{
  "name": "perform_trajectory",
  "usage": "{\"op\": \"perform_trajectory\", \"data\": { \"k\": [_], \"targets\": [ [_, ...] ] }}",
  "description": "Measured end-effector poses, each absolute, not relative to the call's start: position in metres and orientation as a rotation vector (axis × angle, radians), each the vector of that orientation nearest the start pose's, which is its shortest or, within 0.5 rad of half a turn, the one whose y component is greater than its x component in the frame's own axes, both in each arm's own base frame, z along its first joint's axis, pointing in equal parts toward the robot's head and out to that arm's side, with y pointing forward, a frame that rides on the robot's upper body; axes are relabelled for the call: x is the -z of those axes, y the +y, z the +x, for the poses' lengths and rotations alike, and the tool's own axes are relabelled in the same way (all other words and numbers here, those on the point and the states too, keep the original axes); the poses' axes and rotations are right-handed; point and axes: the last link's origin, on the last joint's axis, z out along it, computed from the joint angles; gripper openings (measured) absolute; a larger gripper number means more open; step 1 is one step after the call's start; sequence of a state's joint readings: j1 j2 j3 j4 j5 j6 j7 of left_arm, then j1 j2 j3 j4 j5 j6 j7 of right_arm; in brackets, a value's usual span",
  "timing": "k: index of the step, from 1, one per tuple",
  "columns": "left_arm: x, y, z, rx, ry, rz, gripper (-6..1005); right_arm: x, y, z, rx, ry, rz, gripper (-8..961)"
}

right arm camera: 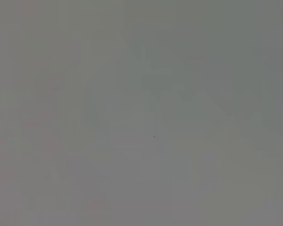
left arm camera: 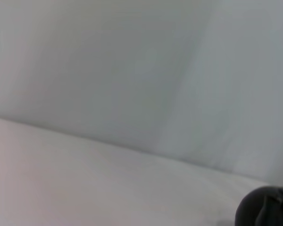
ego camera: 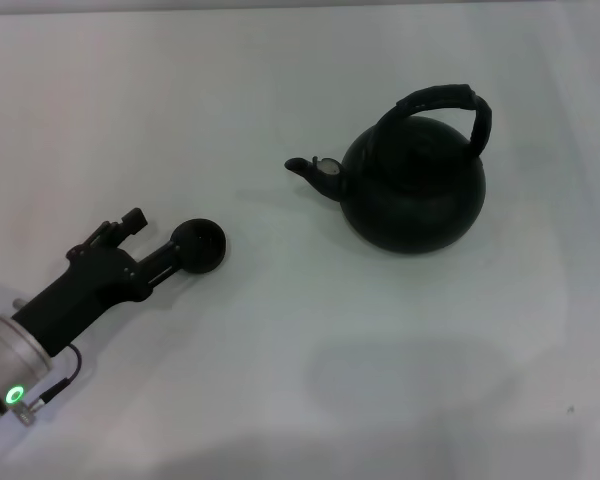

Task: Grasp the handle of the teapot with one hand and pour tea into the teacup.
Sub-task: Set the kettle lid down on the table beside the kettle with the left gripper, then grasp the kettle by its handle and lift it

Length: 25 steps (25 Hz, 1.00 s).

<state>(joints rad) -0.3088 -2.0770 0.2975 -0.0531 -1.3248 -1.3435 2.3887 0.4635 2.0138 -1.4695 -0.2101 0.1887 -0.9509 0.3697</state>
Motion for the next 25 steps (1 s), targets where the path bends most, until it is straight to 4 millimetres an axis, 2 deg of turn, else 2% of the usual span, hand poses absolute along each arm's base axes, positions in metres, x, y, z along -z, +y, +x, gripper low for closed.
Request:
{"op": "perform_trajectory", "data": {
  "k": [5,9,13,19,25],
  "targets": [
    [0.066,0.228,-0.337,0.985,-0.991,-2.069,879,-0.053,0.369,0.359,-0.714,0.716,-1.393,721],
    [0.051,0.226,-0.341,1.073,-1.025,-1.954,879,-0.052,0.368,0.360,-0.721,0.728,-1.393,721],
    [0.033,0.222,-0.352,1.130,-1.044,-1.778,879,-0.050,0.362,0.368,-0.838,0.891,-1.334,721],
    [0.005,0.214,-0.382,1.099,-1.063,-1.473,879,-0.043,0.346,0.379,-0.836,0.942,-1.354,721],
    [-0.010,0.212,-0.416,0.934,-1.097,-1.282,876,-0.025,0.317,0.385,-0.883,1.040,-1.421,720]
  ]
}}
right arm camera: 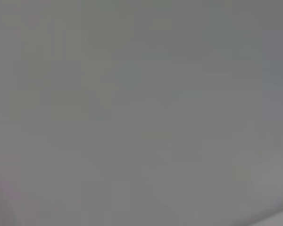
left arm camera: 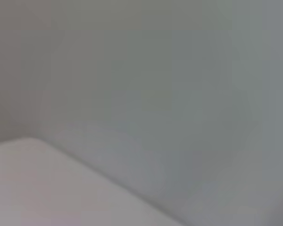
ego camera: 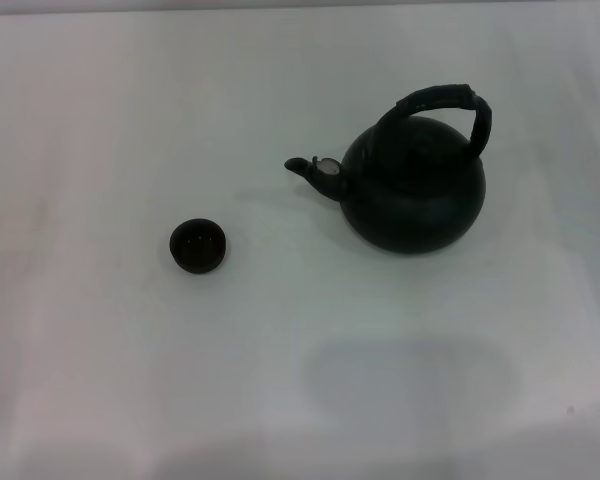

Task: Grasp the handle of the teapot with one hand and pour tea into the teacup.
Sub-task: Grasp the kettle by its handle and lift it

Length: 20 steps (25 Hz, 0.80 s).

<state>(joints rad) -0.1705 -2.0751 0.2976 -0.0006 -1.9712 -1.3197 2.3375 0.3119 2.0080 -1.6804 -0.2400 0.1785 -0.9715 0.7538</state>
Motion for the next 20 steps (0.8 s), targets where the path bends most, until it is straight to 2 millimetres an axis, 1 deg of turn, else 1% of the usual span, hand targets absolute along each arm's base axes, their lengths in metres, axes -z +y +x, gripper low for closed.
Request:
{"op": "perform_trajectory", "data": {
  "k": [3,5,9,11,16,20],
  "targets": [
    [-0.014,0.217,-0.429,0.873,-1.141,-1.204,875,-0.013,0.301,0.381,-0.891,1.030,-1.509,720],
    [-0.014,0.222,-0.432,0.855,-1.160,-1.184,875,-0.007,0.292,0.377,-0.903,1.013,-1.568,720],
    [-0.017,0.242,-0.429,0.827,-1.146,-1.225,876,0.008,0.277,0.365,-0.900,0.986,-1.727,720],
    [-0.019,0.250,-0.427,0.820,-1.129,-1.246,876,0.013,0.272,0.360,-0.902,0.979,-1.772,720],
    [-0.031,0.261,-0.427,0.796,-1.070,-1.267,876,0.021,0.265,0.346,-0.857,0.943,-1.866,720],
    [-0.030,0.266,-0.424,0.759,-1.030,-1.298,876,0.021,0.253,0.333,-0.758,0.906,-1.893,719]
  ]
}}
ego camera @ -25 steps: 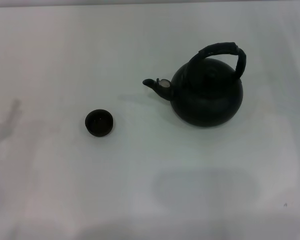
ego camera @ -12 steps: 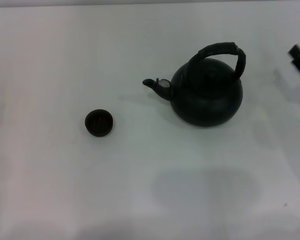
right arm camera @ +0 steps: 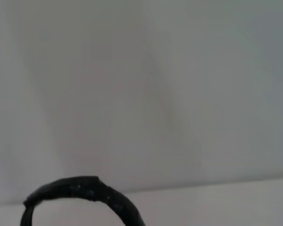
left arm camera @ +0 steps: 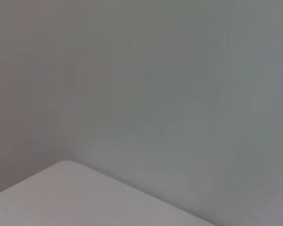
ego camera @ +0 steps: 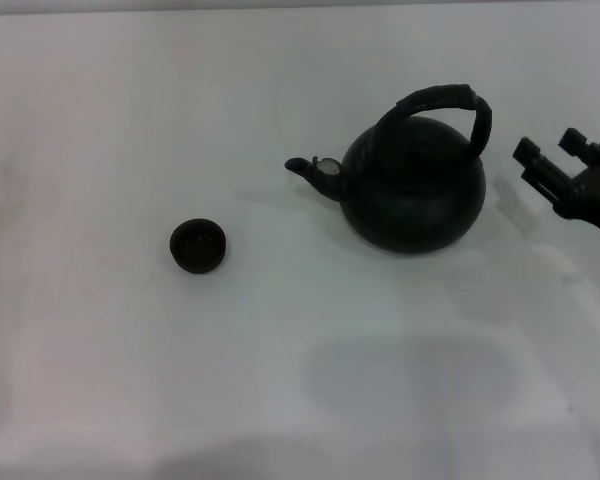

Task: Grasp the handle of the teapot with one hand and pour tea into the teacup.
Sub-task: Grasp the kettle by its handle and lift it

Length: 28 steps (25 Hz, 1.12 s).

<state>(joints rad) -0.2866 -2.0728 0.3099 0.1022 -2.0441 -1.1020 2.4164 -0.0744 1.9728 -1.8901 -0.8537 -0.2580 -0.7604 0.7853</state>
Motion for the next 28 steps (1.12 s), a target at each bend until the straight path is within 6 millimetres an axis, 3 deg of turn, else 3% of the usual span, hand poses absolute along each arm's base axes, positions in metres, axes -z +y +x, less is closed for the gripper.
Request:
{"op": "perform_trajectory", "data": {
  "k": [8,17,22,28],
  "targets": [
    [-0.029,0.268,-0.422,0.747,-1.014,-1.308,876,0.008,0.238,0.296,-0.652,0.839,-1.874,719],
    [-0.030,0.267,-0.424,0.741,-1.021,-1.297,876,0.016,0.252,0.240,-0.355,0.915,-1.855,718],
    [-0.030,0.267,-0.425,0.740,-1.021,-1.294,876,0.019,0.257,0.226,-0.357,0.953,-1.873,718],
    [-0.030,0.265,-0.426,0.735,-1.025,-1.290,875,0.029,0.264,0.225,-0.374,1.017,-1.920,712]
  ]
}}
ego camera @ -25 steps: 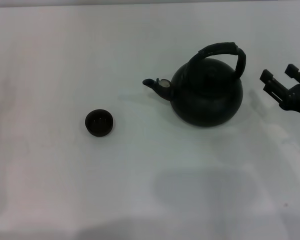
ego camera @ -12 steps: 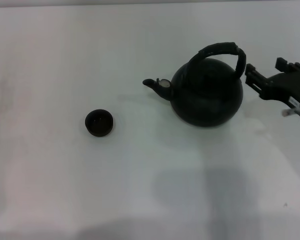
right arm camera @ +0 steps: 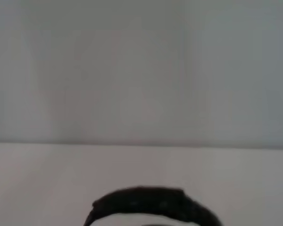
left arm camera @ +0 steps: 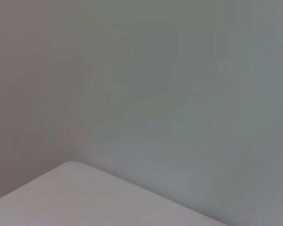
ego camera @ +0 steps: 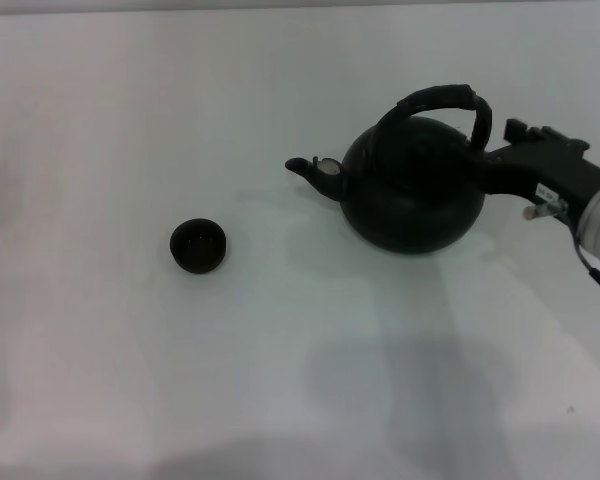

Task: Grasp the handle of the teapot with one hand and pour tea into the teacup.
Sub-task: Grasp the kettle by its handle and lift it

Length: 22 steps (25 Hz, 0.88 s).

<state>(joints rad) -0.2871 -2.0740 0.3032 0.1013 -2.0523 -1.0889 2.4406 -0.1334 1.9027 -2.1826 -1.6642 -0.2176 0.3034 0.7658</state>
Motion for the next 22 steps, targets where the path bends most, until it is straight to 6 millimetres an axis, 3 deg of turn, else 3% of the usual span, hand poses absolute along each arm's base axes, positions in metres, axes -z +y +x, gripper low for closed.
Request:
{"op": "perform_trajectory", "data": {
  "k": [6,21,22],
  "targets": [
    [-0.028,0.266,-0.427,0.723,-1.039,-1.289,875,0.040,0.272,0.230,-0.350,1.034,-1.935,679],
    [-0.028,0.267,-0.426,0.730,-1.042,-1.286,875,0.040,0.281,0.232,-0.351,1.024,-1.921,596],
    [-0.028,0.268,-0.426,0.731,-1.041,-1.287,875,0.040,0.281,0.231,-0.360,1.025,-1.921,515]
  ]
}}
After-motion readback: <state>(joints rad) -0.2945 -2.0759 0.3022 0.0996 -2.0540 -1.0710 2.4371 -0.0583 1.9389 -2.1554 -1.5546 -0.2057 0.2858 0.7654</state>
